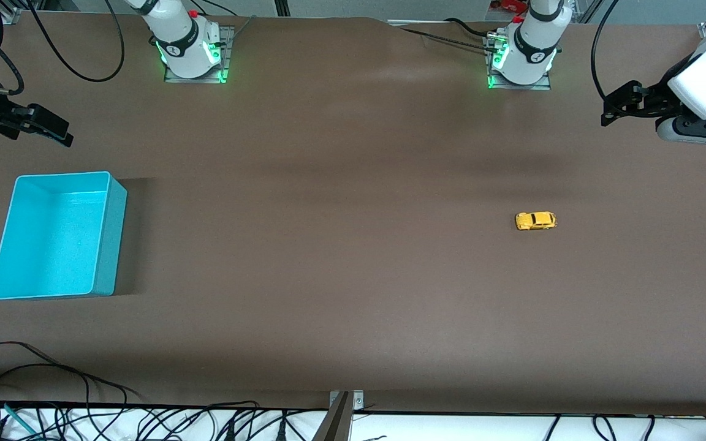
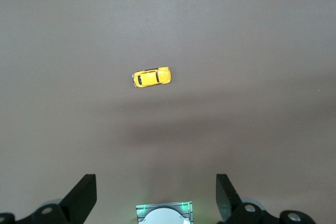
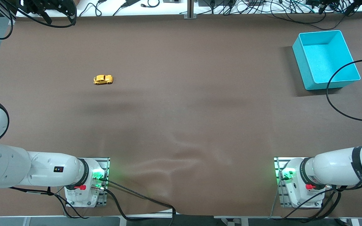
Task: Wind up and store yellow beetle car
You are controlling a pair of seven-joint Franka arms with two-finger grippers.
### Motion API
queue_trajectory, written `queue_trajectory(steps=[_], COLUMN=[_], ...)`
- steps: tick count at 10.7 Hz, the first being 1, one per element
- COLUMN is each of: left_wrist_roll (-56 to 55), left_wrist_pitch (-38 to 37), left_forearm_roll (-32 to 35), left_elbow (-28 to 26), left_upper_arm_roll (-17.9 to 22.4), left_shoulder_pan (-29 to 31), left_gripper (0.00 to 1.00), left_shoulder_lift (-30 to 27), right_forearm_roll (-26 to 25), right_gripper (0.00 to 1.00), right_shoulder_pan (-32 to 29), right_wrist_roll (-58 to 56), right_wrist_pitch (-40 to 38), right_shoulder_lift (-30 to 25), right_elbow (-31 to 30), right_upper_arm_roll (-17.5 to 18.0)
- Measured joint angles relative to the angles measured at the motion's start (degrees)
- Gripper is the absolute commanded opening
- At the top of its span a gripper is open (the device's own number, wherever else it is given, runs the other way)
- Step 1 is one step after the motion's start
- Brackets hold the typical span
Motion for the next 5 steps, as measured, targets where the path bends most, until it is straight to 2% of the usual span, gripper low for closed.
queue_trajectory(steps=[5], left_wrist_roll=[0.0], left_wrist_pitch=[0.0], left_forearm_roll=[0.0], left_elbow=[0.0], left_upper_arm_roll=[-0.21], left_shoulder_pan=[0.85], left_gripper=[1.0], left_shoulder_lift=[0.03], right_forearm_roll=[0.0], right_gripper=[1.0], right_shoulder_pan=[0.0], right_wrist_roll=[0.0], right_wrist_pitch=[0.0], right_shoulder_lift=[0.0], right_elbow=[0.0], right_upper_arm_roll=[0.0])
